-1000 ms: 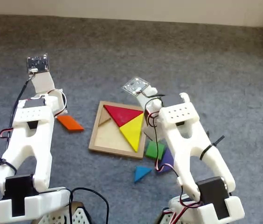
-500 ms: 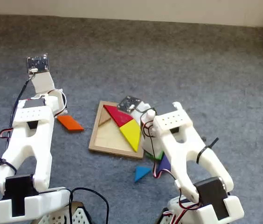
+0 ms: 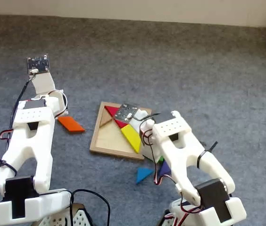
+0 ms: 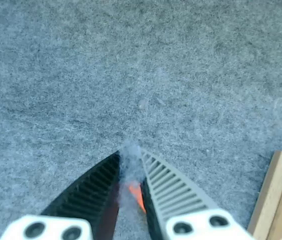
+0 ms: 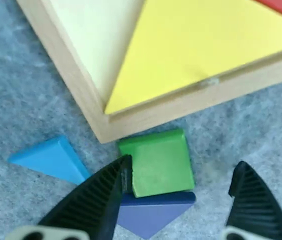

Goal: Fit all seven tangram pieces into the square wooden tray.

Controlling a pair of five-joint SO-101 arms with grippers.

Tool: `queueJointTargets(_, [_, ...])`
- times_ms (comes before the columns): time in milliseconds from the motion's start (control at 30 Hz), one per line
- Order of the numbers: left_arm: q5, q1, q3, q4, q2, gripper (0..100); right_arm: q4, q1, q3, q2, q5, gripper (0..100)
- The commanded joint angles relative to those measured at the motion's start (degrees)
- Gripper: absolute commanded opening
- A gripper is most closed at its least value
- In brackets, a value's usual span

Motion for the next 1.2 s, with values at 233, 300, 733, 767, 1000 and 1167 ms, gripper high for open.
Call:
queueJointTargets(233, [-0.70,-0.48,-0.66,-0.62,-1.98,5,-4.18,-0.84,-0.84,6.64,0.70,30.3])
queueJointTargets(300, [-0.70,-0.48,-0.66,-0.62,-1.98,5,-4.18,-0.57,-1.36,9.19,0.70,30.3])
queueJointTargets(733, [-0.70,-0.48,-0.75,-0.62,-1.98,5,6.64,2.95,-7.52,9.80,5.80,30.3])
queueJointTargets(767, [-0.70,-0.48,-0.75,-0.62,-1.98,5,7.43,2.95,-7.96,9.80,6.95,30.3])
queueJointTargets(1000, [-0.70,-0.48,-0.75,-0.62,-1.98,5,8.13,3.03,-7.87,9.71,8.18,30.3])
queueJointTargets(1167, [-0.70,-0.48,-0.75,-0.70,-1.98,5,8.13,3.03,-7.87,9.71,8.18,30.3])
